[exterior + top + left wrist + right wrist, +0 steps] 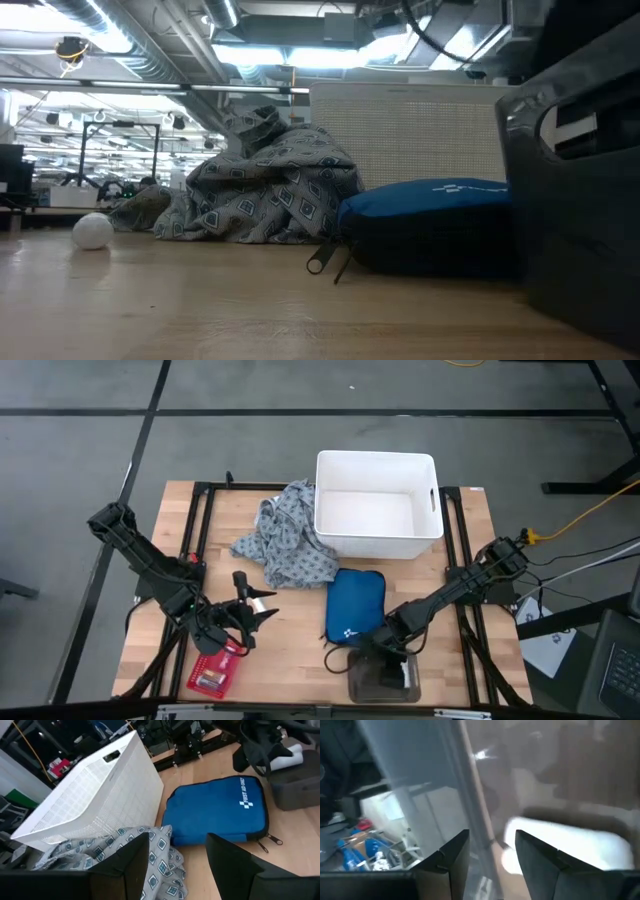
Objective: Pick & Place Medicine items
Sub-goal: Put the top white rolled gauze into the black bin
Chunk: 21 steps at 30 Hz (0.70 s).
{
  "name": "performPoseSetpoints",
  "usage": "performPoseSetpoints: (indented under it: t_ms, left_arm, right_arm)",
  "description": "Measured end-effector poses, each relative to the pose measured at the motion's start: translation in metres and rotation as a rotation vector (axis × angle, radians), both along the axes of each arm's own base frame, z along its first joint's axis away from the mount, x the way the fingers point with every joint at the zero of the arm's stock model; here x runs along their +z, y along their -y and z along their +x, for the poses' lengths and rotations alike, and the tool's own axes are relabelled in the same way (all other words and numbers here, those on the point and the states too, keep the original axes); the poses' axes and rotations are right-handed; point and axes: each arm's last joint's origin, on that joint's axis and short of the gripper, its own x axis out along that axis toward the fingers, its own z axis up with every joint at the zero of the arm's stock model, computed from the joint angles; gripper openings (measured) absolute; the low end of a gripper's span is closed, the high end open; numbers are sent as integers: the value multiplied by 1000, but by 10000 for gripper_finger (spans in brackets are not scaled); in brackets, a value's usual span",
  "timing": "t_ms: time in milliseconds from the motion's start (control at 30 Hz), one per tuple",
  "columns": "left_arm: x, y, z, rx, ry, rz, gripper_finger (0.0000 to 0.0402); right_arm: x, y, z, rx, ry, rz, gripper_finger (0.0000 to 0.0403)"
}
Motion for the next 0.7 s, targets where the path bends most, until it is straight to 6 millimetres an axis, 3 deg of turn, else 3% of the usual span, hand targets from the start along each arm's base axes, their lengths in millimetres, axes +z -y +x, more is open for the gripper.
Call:
performPoseSetpoints:
  t_ms: [267,700]
  left_arm:
    - [-1,-3,4,4,-9,-16,192]
    - [-1,-4,4,7,-9,-16,189]
  right_arm:
    - [-7,13,-18,18,-156,-184,160]
    - [-8,21,-31,31,-291,-267,161]
